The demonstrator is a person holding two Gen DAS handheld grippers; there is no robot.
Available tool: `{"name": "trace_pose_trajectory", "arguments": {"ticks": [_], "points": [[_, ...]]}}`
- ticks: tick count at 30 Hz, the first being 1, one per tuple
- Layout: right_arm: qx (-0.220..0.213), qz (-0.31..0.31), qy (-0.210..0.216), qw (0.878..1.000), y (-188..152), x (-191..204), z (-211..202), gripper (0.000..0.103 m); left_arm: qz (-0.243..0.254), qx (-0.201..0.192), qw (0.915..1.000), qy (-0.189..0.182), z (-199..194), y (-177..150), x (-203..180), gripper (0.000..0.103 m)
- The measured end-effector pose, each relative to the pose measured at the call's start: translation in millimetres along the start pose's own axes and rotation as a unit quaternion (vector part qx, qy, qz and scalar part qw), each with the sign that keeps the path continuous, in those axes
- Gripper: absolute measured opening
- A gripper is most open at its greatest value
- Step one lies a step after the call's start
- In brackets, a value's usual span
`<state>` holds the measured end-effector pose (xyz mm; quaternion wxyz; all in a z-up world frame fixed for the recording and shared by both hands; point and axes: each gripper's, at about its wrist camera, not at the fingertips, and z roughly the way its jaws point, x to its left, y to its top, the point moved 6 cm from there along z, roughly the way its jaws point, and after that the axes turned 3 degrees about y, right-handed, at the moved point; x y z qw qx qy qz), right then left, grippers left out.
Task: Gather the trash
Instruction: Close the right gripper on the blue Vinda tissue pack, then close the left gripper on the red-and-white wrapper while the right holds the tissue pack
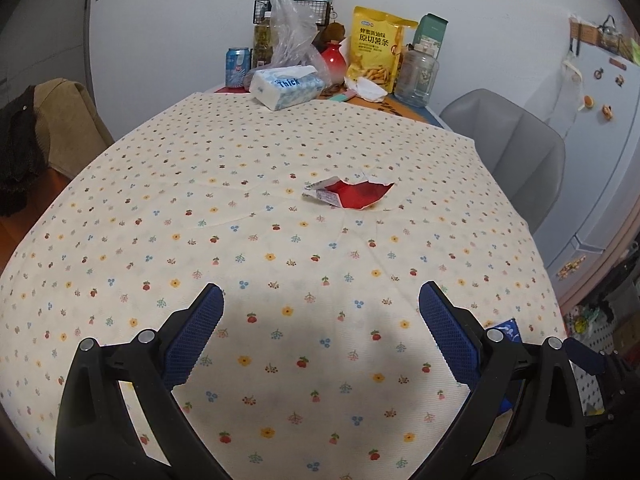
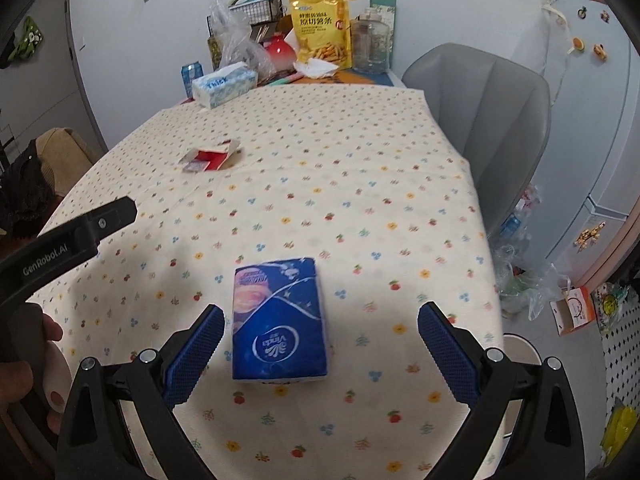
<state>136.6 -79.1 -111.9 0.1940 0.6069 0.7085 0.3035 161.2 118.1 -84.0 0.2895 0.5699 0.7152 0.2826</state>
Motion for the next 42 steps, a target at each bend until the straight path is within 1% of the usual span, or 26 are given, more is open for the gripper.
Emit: {"name": "trace_pose_trajectory", "arguments": {"ticks": [1, 3, 4, 5, 10, 11, 12, 13, 14, 16, 18, 25, 35, 42], "points": [[0.004, -0.001, -0.001, 1.000, -1.6, 0.7, 2.5, 0.095, 0.003, 0.002, 1.0000, 0.000, 1.6, -0.5, -1.0, 0.097], [0.014, -0.002, -0.001, 1.000, -4.7, 0.3, 8.0, 0.091, 0.003, 0.006, 1.0000, -0.002, 5.1, -1.4, -1.9, 0.097], [0.022, 0.000, 0.003, 1.000, -6.4, -0.2, 11.3, 0.087, 0.004, 0.007, 1.0000, -0.001, 6.5, -1.5, -2.1, 0.097], [0.025, 0.002, 0.006, 1.000, -7.1, -0.6, 13.5, 0.086, 0.004, 0.008, 1.0000, 0.000, 7.8, -1.7, -2.4, 0.097], [0.027, -0.003, 0.021, 0.999, -7.1, 5.6, 16.9, 0.084, 0.007, 0.015, 0.9999, 0.004, 14.7, -2.5, -5.7, 0.097], [0.029, -0.007, 0.022, 0.999, -7.2, 8.0, 18.5, 0.078, 0.009, 0.017, 0.9998, 0.006, 16.2, -2.9, -6.8, 0.097], [0.035, -0.013, 0.023, 0.999, -8.5, 10.3, 21.6, 0.064, 0.009, 0.018, 0.9998, 0.006, 17.3, -2.9, -7.2, 0.097], [0.039, -0.017, 0.025, 0.999, -9.5, 11.5, 23.7, 0.063, 0.011, 0.019, 0.9997, 0.007, 18.2, -3.2, -7.8, 0.097], [0.034, -0.019, 0.021, 0.999, -8.4, 11.7, 22.6, 0.045, 0.012, 0.019, 0.9997, 0.008, 18.3, -3.4, -8.0, 0.097], [0.031, -0.006, 0.023, 0.999, -5.3, 8.9, 20.3, 0.036, 0.017, 0.021, 0.9996, 0.010, 19.9, -2.7, -9.5, 0.097], [0.026, -0.006, 0.021, 0.999, -0.8, 7.0, 18.9, 0.031, 0.021, 0.021, 0.9995, 0.011, 20.4, -0.9, -11.4, 0.097], [0.006, 0.007, 0.023, 1.000, 19.3, -5.7, 14.2, 0.028, 0.038, 0.012, 0.9990, 0.017, 13.2, 13.9, -19.1, 0.097], [-0.033, 0.022, 0.036, 0.999, 52.7, -16.9, -5.9, 0.028, 0.052, -0.018, 0.9980, 0.030, 3.5, 49.7, -27.9, 0.097], [-0.037, 0.042, 0.034, 0.998, 64.8, -38.0, -0.8, 0.028, 0.056, -0.014, 0.9980, 0.026, 20.3, 60.0, -36.2, 0.097]]}}
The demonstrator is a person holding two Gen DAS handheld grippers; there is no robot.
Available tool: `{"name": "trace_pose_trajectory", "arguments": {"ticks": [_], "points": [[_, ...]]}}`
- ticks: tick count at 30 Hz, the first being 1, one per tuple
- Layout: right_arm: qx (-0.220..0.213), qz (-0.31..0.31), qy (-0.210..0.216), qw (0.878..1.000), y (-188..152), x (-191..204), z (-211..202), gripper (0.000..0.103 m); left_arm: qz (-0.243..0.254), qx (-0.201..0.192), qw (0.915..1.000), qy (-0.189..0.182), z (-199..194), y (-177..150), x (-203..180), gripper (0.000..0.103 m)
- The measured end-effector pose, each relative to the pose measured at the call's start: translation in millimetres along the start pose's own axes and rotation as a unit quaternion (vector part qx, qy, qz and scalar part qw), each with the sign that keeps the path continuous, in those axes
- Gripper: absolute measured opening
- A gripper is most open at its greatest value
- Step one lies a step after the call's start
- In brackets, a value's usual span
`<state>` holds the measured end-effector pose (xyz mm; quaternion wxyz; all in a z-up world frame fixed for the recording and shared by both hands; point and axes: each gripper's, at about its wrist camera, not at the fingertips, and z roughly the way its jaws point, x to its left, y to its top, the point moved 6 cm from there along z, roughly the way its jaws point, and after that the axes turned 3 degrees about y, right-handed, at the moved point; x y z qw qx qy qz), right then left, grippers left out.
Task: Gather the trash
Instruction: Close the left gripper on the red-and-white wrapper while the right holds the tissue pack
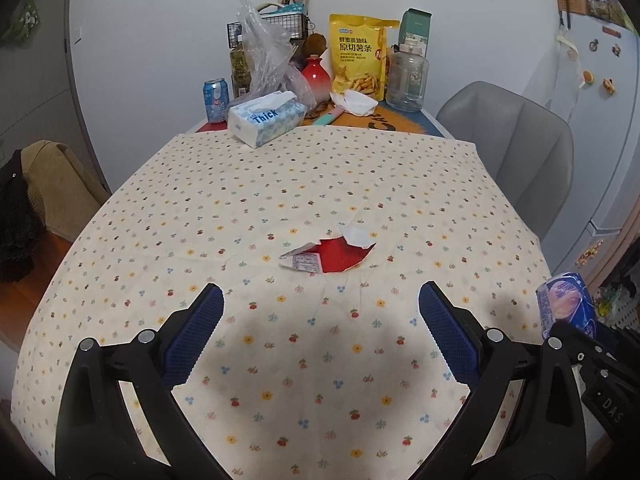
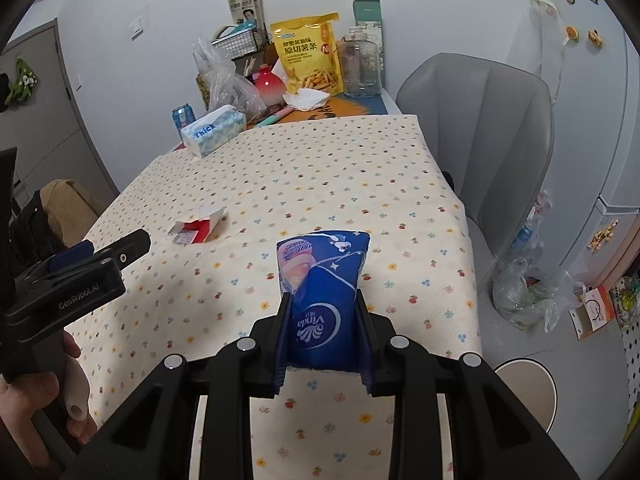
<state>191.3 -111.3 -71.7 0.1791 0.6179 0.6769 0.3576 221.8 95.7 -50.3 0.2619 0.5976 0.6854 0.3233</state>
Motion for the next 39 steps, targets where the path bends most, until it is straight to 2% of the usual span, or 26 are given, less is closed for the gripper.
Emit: {"name": "trace_pose_trajectory", "arguments": {"ticks": [4, 11, 15, 22, 25, 27, 39], "points": [[0.004, 0.009, 0.001, 1.000, 5.6, -8.4, 10.5, 0.028, 0.010, -0.008, 0.9999, -0.002, 9.9, 6.7, -10.5, 0.096], [0.016, 0.016, 0.008, 1.000, 11.7, -15.5, 33.4, 0.028, 0.022, 0.012, 0.9995, -0.018, 45.2, 17.5, -28.5, 0.068], [0.025, 0.024, 0.007, 0.999, 11.4, -22.4, 45.5, 0.029, 0.022, 0.020, 0.9993, -0.021, 63.7, 17.8, -34.1, 0.059], [0.034, 0.039, 0.000, 0.999, 9.1, -35.9, 57.5, 0.029, 0.013, 0.031, 0.9992, -0.019, 89.7, 18.7, -37.2, 0.054], [0.036, 0.043, 0.000, 0.998, 8.2, -39.2, 59.9, 0.029, 0.015, 0.034, 0.9991, -0.017, 96.7, 17.7, -38.5, 0.042], [0.037, 0.042, 0.000, 0.998, 7.6, -39.2, 60.3, 0.029, 0.014, 0.042, 0.9988, -0.019, 101.8, 16.5, -38.0, 0.022], [0.017, 0.043, -0.010, 0.999, 9.3, -37.5, 33.7, 0.029, 0.024, 0.015, 0.9990, -0.035, 62.7, 16.9, -45.6, 0.021]]}}
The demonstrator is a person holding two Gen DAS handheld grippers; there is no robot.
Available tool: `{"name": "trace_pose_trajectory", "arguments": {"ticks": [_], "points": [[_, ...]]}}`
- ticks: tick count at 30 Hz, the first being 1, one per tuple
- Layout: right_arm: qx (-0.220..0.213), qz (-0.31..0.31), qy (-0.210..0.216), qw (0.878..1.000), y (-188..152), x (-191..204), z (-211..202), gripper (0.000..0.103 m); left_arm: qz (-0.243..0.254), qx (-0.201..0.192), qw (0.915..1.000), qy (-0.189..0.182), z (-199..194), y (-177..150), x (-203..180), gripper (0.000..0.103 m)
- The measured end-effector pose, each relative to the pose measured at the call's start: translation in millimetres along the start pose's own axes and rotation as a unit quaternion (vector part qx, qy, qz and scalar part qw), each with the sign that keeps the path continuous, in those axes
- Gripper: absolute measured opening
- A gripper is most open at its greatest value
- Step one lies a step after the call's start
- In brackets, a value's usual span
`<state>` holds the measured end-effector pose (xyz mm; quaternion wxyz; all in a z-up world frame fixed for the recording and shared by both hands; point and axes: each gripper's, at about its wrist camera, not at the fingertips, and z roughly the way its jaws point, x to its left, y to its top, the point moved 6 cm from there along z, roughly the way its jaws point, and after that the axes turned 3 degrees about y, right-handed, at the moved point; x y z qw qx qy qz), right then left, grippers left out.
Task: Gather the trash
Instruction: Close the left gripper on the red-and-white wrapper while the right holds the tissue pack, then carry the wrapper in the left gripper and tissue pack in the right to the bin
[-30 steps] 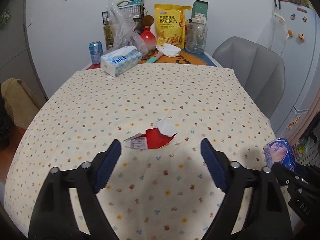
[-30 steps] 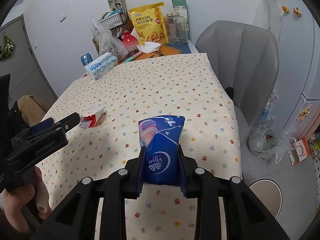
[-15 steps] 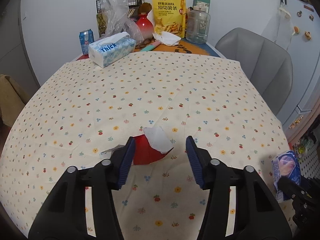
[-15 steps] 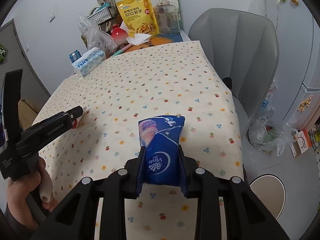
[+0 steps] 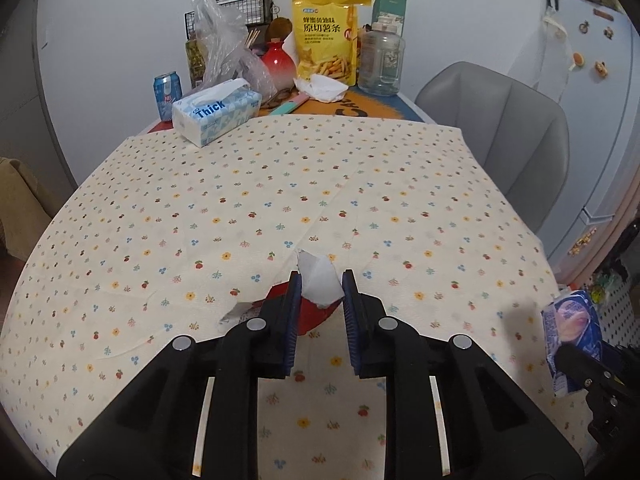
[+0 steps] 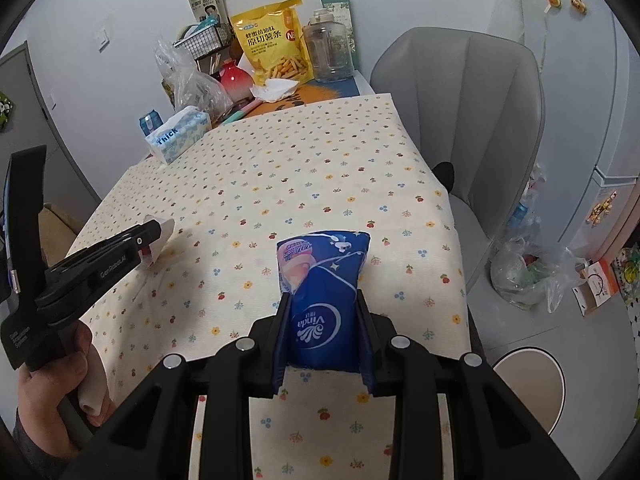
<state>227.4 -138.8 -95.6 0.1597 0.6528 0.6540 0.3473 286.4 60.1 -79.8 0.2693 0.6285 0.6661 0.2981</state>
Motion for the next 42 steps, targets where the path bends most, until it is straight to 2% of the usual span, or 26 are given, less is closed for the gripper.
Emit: {"name": "trace_pose_trajectory", "arguments": {"ticks": [8, 15, 24, 42], "points": [[-0.021, -0.007, 0.001, 1.000, -8.4, -2.3, -37.5, 0.029, 0.000, -0.020, 0.9998, -0.004, -38.7, -8.0, -15.9, 0.021], [-0.041, 0.004, -0.008, 0.999, -14.5, -24.1, -73.0, 0.029, 0.015, -0.031, 0.9991, -0.023, -71.1, -20.3, -45.3, 0.021], [-0.064, 0.016, -0.031, 0.997, -20.9, -48.8, -110.3, 0.029, 0.033, -0.055, 0.9967, -0.051, -106.8, -19.5, -78.9, 0.021], [-0.087, 0.065, -0.081, 0.991, -37.0, -126.2, -157.4, 0.029, 0.085, -0.066, 0.9893, -0.099, -133.8, -27.0, -166.9, 0.021]]}}
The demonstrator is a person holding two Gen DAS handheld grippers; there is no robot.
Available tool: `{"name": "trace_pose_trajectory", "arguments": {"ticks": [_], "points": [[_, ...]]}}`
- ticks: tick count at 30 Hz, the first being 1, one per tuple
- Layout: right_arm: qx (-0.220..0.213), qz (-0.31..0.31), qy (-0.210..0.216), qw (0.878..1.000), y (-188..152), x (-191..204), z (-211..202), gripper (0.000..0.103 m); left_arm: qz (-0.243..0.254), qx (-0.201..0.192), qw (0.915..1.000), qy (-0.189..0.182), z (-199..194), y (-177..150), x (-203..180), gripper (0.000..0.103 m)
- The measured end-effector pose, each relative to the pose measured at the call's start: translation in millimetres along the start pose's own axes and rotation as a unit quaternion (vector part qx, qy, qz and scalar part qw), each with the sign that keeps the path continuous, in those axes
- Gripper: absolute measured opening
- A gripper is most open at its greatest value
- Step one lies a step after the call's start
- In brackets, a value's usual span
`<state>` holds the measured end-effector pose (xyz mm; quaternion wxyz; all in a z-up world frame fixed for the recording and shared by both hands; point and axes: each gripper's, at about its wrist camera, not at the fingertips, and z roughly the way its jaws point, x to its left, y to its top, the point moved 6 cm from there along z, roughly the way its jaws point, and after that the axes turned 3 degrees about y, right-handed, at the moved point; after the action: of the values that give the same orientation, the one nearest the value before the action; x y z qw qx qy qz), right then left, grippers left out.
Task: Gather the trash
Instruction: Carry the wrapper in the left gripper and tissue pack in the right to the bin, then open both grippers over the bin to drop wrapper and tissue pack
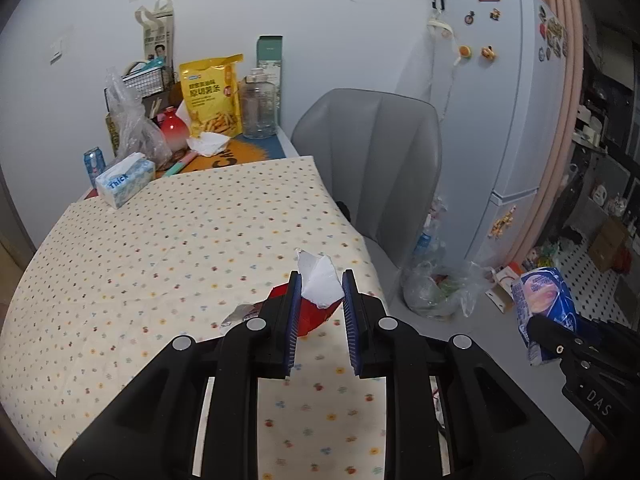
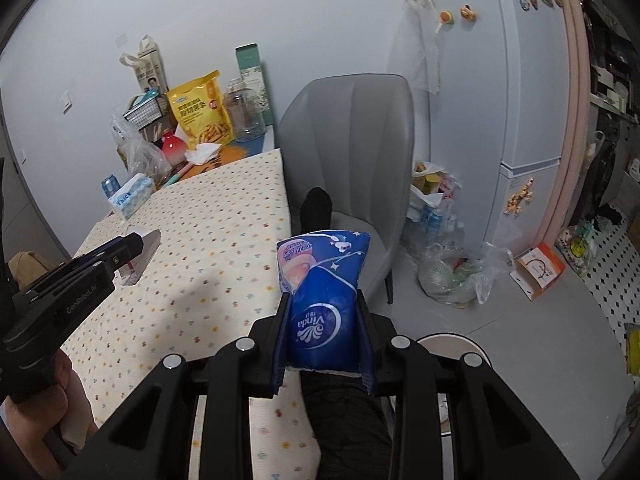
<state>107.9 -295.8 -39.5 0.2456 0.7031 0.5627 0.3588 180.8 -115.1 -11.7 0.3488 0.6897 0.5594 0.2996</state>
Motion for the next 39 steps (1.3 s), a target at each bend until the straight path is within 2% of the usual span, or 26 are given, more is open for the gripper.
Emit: {"name": "trace_pose_trajectory", "arguments": {"ticks": [16, 29, 31, 33, 35, 39], "points": [[0.004, 0.049, -0.026, 0.998, -9.6, -75.8, 6.4, 0.029, 0.056, 0.029, 0.9976, -0.029, 35.8, -8.2, -86.3, 0.021], [0.026, 0.103, -0.059, 0.993, -26.8, -151.9, 32.1, 0.029, 0.101, 0.072, 0.9908, -0.054, 81.4, -26.3, -152.6, 0.021], [0.031, 0.108, -0.065, 0.992, -30.6, -161.2, 39.6, 0.031, 0.106, 0.078, 0.9898, -0.055, 87.1, -30.0, -159.2, 0.021], [0.037, 0.117, -0.055, 0.991, -34.3, -168.5, 46.6, 0.042, 0.112, 0.083, 0.9888, -0.055, 91.0, -33.0, -166.1, 0.021], [0.037, 0.125, -0.060, 0.990, -37.1, -176.9, 50.1, 0.045, 0.117, 0.086, 0.9878, -0.056, 94.0, -34.9, -173.2, 0.021], [0.040, 0.139, -0.070, 0.987, -41.8, -195.1, 54.2, 0.046, 0.128, 0.094, 0.9856, -0.058, 99.4, -38.9, -187.9, 0.021]]}}
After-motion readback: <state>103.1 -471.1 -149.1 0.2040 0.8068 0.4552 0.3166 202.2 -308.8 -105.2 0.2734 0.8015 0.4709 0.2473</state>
